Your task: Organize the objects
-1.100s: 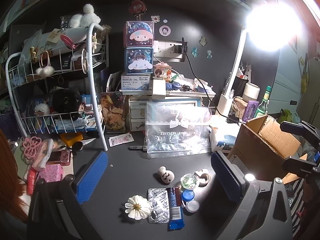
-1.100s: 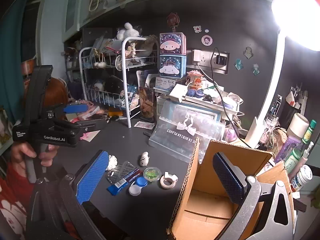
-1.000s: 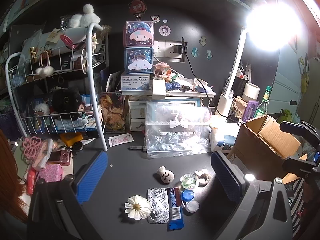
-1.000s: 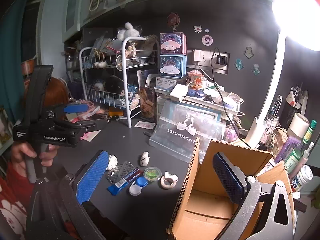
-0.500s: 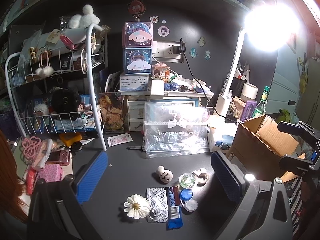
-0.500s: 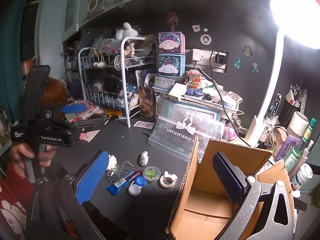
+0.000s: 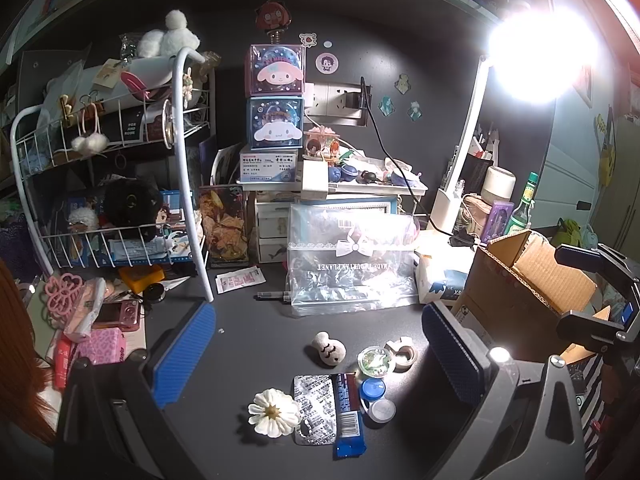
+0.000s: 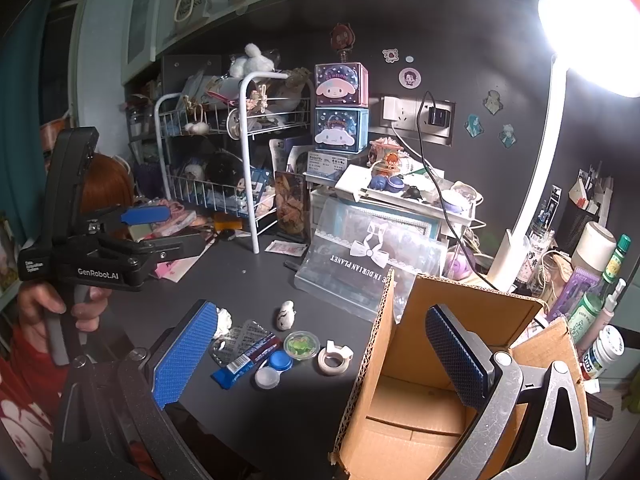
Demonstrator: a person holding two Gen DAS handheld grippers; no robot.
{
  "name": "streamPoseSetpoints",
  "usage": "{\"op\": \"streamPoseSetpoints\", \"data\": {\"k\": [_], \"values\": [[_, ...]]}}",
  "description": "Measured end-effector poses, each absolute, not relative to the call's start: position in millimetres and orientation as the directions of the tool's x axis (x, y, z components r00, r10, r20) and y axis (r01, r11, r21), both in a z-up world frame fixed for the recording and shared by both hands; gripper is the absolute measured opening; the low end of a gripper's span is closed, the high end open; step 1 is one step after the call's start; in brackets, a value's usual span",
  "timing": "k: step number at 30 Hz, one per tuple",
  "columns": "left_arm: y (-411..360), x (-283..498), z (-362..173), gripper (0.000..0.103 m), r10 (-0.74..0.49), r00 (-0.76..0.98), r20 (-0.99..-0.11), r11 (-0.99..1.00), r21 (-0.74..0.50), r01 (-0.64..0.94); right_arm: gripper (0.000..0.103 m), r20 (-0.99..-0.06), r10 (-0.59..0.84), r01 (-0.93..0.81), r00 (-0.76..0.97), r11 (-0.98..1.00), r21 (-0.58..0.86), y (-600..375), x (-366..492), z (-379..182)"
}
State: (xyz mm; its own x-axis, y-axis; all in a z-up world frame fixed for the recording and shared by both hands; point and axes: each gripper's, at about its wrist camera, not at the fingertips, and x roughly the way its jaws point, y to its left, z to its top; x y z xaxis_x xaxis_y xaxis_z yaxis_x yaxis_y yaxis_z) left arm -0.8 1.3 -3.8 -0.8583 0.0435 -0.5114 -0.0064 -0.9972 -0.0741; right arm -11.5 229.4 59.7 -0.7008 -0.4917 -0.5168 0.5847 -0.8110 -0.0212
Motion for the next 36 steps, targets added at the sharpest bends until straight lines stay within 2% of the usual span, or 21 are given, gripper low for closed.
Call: {"op": "streamPoseSetpoints", "data": {"k": [15, 25, 31, 34, 36], "values": [[1, 0, -3, 0.103, 0.044, -0.857, -0.513, -0.997, -0.077, -0.006, 0.103, -0.506, -0.486, 0.579, -0.712, -0.815, -0.032, 232, -10, 58], [-10, -2, -5, 0.103, 0.102, -0.854, -0.511, -0.993, -0.100, -0.059, 0.103, -0.480, -0.452, 0.558, -0.752, -0.824, -0.099, 214, 8, 65], [-43, -5, -10, 0.103, 0.170, -0.856, -0.488, -0.983, -0.150, -0.109, 0.103, -0.485, -0.433, 0.581, -0.760, -0.786, -0.210, 172, 22, 68], [-58, -7, -17, 0.103, 0.152, -0.860, -0.487, -0.985, -0.142, -0.094, 0.103, -0.494, -0.446, 0.611, -0.747, -0.754, -0.243, 147, 29, 62], [-67, -10, -25, 0.103, 0.100, -0.857, -0.505, -0.994, -0.097, -0.059, 0.103, -0.524, -0.491, 0.661, -0.696, -0.723, -0.199, 131, 30, 54]]}}
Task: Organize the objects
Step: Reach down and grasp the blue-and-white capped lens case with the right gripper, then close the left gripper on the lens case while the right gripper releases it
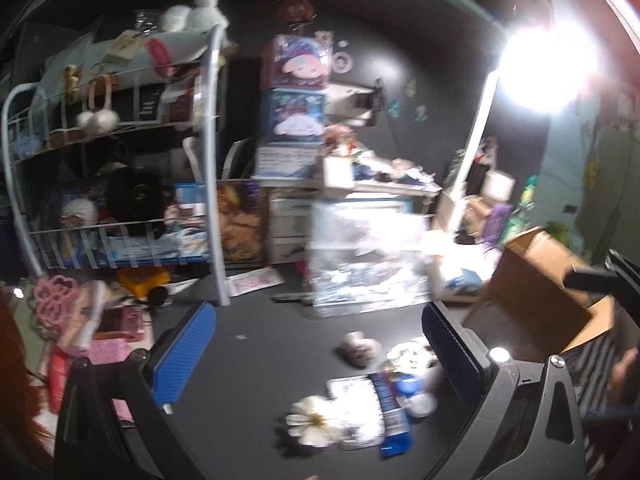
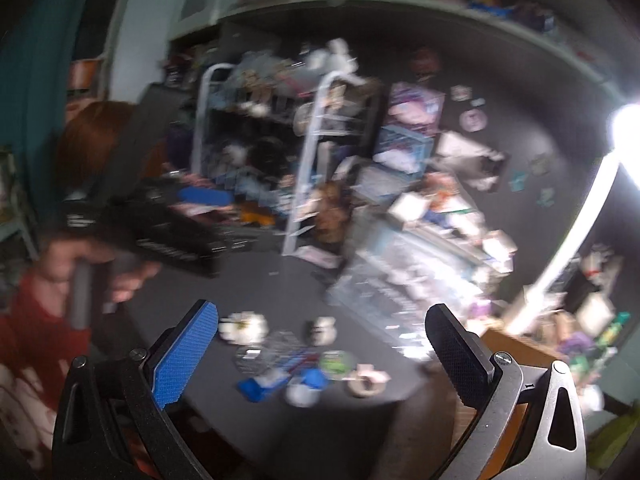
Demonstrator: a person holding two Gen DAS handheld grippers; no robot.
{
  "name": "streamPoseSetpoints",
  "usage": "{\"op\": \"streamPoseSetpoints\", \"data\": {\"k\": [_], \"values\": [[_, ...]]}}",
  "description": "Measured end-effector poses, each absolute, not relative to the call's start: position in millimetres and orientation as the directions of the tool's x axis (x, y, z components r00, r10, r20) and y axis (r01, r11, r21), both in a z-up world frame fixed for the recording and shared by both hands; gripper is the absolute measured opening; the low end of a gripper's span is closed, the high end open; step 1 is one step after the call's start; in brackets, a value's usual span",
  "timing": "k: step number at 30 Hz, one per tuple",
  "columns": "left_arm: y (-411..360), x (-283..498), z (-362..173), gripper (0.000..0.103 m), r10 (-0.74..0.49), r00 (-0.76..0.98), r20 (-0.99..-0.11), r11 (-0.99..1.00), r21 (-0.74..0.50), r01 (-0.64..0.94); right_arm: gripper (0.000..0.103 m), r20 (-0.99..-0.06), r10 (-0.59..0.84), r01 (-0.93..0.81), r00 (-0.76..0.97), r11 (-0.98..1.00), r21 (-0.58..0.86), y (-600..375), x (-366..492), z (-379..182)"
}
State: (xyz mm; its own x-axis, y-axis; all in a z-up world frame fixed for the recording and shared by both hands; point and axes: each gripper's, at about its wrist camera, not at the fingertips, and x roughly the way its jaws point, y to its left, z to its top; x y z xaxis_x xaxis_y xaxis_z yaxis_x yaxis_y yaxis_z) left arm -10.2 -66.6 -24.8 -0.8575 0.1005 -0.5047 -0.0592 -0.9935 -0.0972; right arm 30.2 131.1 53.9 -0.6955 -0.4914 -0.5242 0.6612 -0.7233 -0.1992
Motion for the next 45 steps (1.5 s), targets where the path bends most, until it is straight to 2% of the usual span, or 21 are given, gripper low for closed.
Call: {"op": "streamPoseSetpoints", "data": {"k": [5, 8, 10, 12, 15, 18, 22, 26, 36, 38, 40, 45], "values": [[-79, -17, -50, 0.103, 0.096, -0.835, -0.542, -0.995, -0.076, -0.066, 0.102, -0.590, -0.535, 0.702, -0.604, -0.708, -0.077, 107, 21, 10], [-83, -19, -67, 0.102, 0.096, -0.828, -0.552, -0.995, -0.073, -0.067, 0.083, -0.643, -0.499, 0.646, -0.581, -0.763, 0.009, 109, 2, -29], [-82, -19, -77, 0.102, 0.101, -0.834, -0.542, -0.995, -0.044, -0.092, 0.077, -0.665, -0.462, 0.598, -0.587, -0.801, 0.030, 114, -7, -51], [-76, -19, -84, 0.102, 0.077, -0.838, -0.541, -0.995, 0.010, -0.098, 0.060, -0.683, -0.413, 0.548, -0.602, -0.836, 0.023, 120, -14, -73], [-74, -24, -91, 0.102, 0.117, -0.814, -0.569, -0.991, -0.015, -0.132, 0.052, -0.721, -0.366, 0.505, -0.589, -0.862, 0.026, 128, -25, -98], [-74, -28, -95, 0.103, 0.173, -0.786, -0.594, -0.984, -0.074, -0.161, 0.048, -0.739, -0.347, 0.492, -0.577, -0.870, 0.024, 131, -36, -111], [-70, -31, -98, 0.103, 0.193, -0.772, -0.606, -0.980, -0.085, -0.179, 0.044, -0.746, -0.298, 0.476, -0.596, -0.879, -0.030, 130, -43, -120], [-68, -33, -97, 0.103, 0.229, -0.757, -0.612, -0.973, -0.116, -0.201, 0.027, -0.737, -0.315, 0.489, -0.598, -0.872, -0.024, 128, -45, -120], [-44, -26, -87, 0.102, 0.449, -0.635, -0.628, -0.888, -0.235, -0.395, 0.026, -0.707, -0.416, 0.567, -0.571, -0.823, 0.027, 127, -29, -101], [-39, -24, -80, 0.095, 0.476, -0.613, -0.631, -0.871, -0.242, -0.427, 0.026, -0.680, -0.453, 0.603, -0.577, -0.797, 0.019, 123, -22, -84], [-35, -23, -71, 0.081, 0.510, -0.590, -0.625, -0.850, -0.264, -0.455, 0.026, -0.649, -0.483, 0.636, -0.587, -0.771, -0.002, 119, -15, -66], [-30, -22, -41, 0.061, 0.598, -0.555, -0.578, -0.794, -0.330, -0.511, 0.026, -0.573, -0.571, 0.707, -0.588, -0.706, -0.023, 116, -2, -19]]}}
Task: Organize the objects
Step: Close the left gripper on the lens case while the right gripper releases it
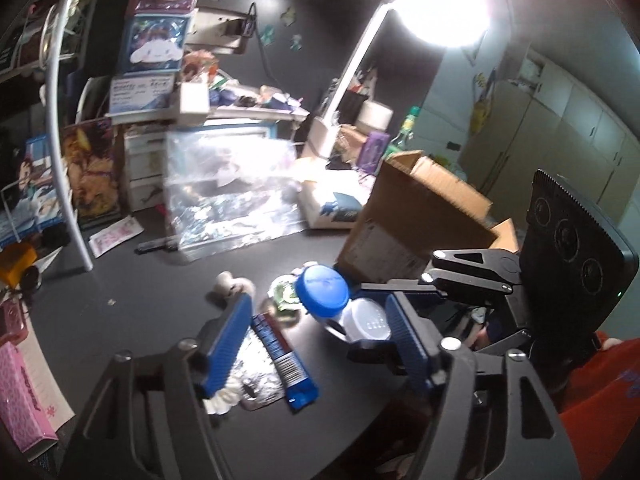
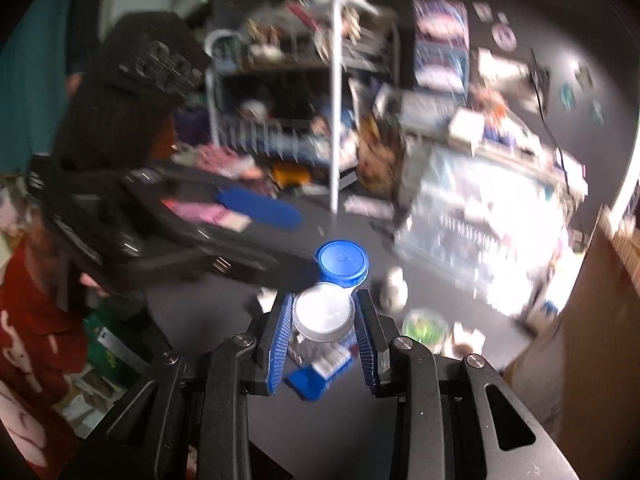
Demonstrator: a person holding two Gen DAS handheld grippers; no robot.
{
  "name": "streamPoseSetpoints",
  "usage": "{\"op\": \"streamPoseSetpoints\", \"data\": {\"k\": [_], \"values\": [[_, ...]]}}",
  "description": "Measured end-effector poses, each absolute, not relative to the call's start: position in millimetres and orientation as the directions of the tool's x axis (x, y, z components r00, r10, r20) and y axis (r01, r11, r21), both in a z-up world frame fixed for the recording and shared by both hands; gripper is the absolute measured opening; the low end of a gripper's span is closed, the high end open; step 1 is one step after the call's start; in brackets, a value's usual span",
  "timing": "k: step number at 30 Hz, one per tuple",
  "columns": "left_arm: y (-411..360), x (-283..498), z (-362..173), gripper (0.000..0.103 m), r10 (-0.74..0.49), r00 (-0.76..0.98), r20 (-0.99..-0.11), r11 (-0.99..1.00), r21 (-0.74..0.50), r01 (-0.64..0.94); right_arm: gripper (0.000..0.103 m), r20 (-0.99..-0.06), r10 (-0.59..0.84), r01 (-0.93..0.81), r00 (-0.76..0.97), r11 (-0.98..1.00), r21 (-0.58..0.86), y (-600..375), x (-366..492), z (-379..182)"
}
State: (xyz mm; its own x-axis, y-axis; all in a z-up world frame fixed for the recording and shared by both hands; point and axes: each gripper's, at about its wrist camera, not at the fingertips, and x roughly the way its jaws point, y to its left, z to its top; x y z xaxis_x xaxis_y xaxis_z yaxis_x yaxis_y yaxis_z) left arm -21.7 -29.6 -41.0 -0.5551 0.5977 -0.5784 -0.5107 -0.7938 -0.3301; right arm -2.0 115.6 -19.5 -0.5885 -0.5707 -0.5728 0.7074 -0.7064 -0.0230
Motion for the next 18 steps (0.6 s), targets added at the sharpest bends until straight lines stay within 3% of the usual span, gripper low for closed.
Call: {"op": "streamPoseSetpoints", "data": {"k": [7, 18], "values": [[-3, -30, 4, 0.037, 0.647, -0.547, -0.531, -0.755, -0.344, -0.559, 0.026, -0.522, -0.612, 0.748, -0.594, -0.659, -0.078, 130, 6, 28], [108, -81, 46, 0.035, 0.704, -0.443, -0.555, -0.670, -0.313, -0.673, 0.026, -0.502, -0.545, 0.651, -0.671, -0.758, -0.048, 221, -12, 73]]}}
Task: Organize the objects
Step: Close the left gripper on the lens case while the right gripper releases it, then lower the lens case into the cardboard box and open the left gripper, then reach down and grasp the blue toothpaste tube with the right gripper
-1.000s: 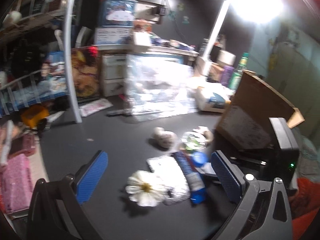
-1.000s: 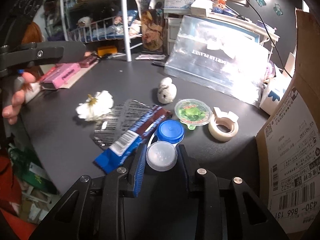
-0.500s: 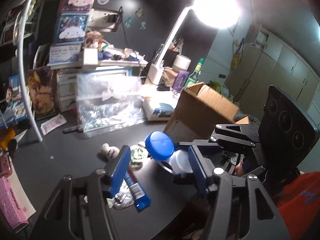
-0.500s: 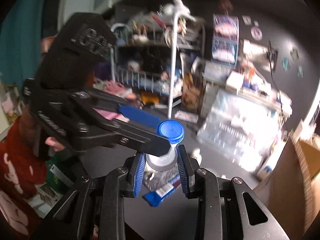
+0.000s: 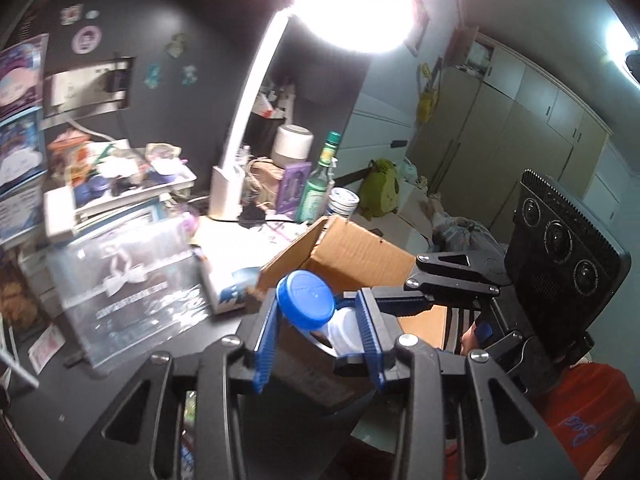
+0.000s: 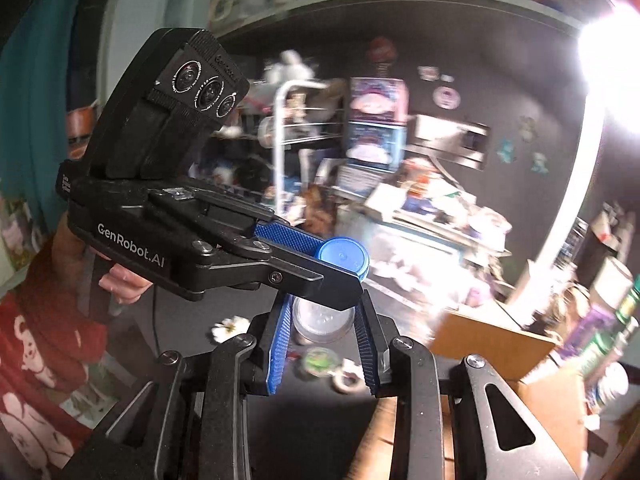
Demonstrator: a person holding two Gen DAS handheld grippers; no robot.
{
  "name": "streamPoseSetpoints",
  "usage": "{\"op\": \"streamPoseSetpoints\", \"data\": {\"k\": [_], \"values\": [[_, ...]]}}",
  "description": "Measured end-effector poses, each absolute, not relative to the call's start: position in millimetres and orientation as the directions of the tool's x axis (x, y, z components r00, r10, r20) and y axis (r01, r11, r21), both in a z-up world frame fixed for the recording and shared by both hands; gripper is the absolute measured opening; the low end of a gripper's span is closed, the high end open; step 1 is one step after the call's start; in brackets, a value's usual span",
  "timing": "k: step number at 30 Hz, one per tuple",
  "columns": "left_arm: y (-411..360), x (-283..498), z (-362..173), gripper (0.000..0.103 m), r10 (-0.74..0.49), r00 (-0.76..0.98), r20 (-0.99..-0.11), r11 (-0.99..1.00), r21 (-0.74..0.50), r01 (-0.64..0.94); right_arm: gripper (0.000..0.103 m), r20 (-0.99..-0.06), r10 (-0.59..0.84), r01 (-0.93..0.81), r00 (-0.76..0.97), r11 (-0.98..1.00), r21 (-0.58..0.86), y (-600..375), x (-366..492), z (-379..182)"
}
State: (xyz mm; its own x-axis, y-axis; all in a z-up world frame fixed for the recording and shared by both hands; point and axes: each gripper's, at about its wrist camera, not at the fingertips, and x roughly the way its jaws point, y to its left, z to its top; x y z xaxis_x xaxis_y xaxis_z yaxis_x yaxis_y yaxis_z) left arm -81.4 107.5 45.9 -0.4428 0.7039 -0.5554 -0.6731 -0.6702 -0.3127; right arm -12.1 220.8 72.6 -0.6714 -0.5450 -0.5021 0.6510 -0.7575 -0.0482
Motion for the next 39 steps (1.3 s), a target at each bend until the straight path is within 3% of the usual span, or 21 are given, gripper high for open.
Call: {"op": "streamPoseSetpoints", "data": {"k": [10, 11, 13, 15, 20, 25, 31, 36, 39], "values": [[181, -132, 25, 0.035, 0.641, -0.326, -0.695, -0.676, -0.310, -0.669, 0.026, -0.632, -0.452, 0.547, -0.629, -0.836, 0.054, 291, -56, 60], [184, -134, 23, 0.038, 0.619, -0.329, -0.713, -0.689, -0.291, -0.664, 0.027, -0.650, -0.442, 0.540, -0.618, -0.840, 0.057, 293, -60, 57], [185, -134, 21, 0.059, 0.608, -0.335, -0.720, -0.696, -0.280, -0.661, 0.032, -0.687, -0.412, 0.527, -0.599, -0.849, 0.050, 296, -67, 49], [181, -131, 25, 0.069, 0.624, -0.344, -0.701, -0.689, -0.287, -0.665, 0.049, -0.712, -0.396, 0.517, -0.580, -0.854, 0.054, 299, -70, 42], [161, -115, 45, 0.075, 0.640, -0.398, -0.657, -0.692, -0.268, -0.670, 0.051, -0.737, -0.365, 0.511, -0.569, -0.859, 0.031, 300, -70, 36], [126, -97, 60, 0.081, 0.610, -0.498, -0.617, -0.741, -0.220, -0.635, 0.051, -0.726, -0.360, 0.504, -0.586, -0.864, 0.022, 296, -68, 42], [61, -67, 65, 0.088, 0.542, -0.643, -0.541, -0.818, -0.168, -0.550, 0.051, -0.624, -0.467, 0.571, -0.627, -0.820, 0.040, 264, -42, 70], [9, -47, 40, 0.093, 0.411, -0.764, -0.497, -0.904, -0.117, -0.411, 0.051, -0.522, -0.608, 0.673, -0.598, -0.735, 0.085, 210, -15, 79], [-22, -40, 13, 0.094, 0.353, -0.790, -0.501, -0.934, -0.136, -0.331, 0.051, -0.516, -0.652, 0.718, -0.556, -0.689, 0.097, 176, -7, 65]]}}
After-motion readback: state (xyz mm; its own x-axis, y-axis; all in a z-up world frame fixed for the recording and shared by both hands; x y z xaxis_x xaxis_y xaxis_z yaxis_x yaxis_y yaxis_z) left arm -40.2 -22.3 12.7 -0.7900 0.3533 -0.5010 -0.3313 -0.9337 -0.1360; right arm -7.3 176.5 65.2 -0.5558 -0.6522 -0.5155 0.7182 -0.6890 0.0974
